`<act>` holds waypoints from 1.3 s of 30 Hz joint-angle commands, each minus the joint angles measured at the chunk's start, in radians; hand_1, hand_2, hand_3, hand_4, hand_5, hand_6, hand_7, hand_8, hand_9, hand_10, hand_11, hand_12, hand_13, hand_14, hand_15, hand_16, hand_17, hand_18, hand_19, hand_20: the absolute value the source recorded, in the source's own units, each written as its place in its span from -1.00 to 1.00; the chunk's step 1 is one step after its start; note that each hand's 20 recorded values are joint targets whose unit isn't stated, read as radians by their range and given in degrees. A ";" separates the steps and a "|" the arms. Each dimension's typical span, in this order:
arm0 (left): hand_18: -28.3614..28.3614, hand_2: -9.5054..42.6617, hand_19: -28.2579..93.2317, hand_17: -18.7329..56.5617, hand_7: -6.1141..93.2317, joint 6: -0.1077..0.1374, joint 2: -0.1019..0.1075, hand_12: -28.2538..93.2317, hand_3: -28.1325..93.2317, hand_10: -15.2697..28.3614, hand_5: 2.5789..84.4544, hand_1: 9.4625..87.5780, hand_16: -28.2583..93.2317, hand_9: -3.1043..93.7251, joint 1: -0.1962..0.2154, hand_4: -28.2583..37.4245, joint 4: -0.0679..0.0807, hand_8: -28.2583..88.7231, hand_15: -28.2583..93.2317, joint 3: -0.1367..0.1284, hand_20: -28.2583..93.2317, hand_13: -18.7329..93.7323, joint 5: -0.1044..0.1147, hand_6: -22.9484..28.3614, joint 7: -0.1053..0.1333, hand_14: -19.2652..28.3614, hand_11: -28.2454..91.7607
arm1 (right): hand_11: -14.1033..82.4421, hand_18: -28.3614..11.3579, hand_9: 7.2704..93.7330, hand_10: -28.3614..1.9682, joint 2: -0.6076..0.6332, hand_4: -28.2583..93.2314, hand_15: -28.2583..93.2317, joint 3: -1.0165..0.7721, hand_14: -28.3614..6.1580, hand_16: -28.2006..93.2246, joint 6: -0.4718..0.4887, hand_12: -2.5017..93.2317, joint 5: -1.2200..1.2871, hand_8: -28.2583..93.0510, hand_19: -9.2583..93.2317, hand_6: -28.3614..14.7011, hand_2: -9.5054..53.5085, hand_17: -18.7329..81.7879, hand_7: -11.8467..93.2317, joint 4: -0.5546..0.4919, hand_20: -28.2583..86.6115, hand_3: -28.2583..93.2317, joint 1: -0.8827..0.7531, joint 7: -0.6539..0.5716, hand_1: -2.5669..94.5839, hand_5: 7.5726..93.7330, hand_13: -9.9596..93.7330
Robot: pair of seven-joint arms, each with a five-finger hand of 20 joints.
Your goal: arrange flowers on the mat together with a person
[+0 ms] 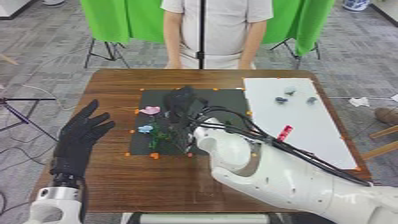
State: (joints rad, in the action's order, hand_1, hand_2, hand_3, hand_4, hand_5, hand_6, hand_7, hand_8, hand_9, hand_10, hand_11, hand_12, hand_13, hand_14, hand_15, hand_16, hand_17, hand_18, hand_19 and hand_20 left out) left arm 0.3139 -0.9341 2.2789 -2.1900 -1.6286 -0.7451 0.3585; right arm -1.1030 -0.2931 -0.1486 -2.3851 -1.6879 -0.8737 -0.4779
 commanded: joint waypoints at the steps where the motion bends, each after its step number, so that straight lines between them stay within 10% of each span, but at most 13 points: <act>1: 0.93 -0.49 0.31 -0.71 -0.64 -0.006 -0.005 -0.36 0.78 0.52 -0.21 -0.61 -0.64 -0.18 0.001 -0.90 0.004 -0.67 0.22 0.000 -0.21 -0.16 0.000 0.09 -0.021 0.92 -0.15 | -0.39 -0.48 0.90 0.43 -0.038 -1.00 0.37 0.010 0.37 -0.07 0.077 -0.10 -0.039 -0.51 0.76 0.46 -1.00 -0.02 -0.39 0.015 -0.02 0.54 -0.011 -0.011 0.28 0.73 0.67; 39: 0.93 -0.49 0.31 -0.71 -0.64 -0.007 0.021 -0.37 0.78 0.53 -0.21 -0.59 -0.64 -0.18 -0.018 -0.88 0.011 -0.67 0.22 0.018 -0.22 -0.16 0.010 0.11 -0.044 0.92 -0.14 | 0.07 -0.68 0.32 -0.05 -0.082 -1.00 0.56 -0.026 -0.08 -0.27 0.271 -0.54 -0.108 -0.74 0.60 0.39 -1.00 -0.29 -0.46 0.004 0.10 0.73 -0.034 -0.001 -0.14 0.25 0.31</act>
State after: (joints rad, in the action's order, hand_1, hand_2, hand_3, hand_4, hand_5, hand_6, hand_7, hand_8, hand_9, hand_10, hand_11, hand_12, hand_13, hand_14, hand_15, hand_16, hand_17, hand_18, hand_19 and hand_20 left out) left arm 0.3092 -0.9160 2.2569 -2.1838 -1.6140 -0.7439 0.3192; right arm -1.1762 -0.3101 0.1209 -2.4951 -1.6581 -0.9362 -0.4732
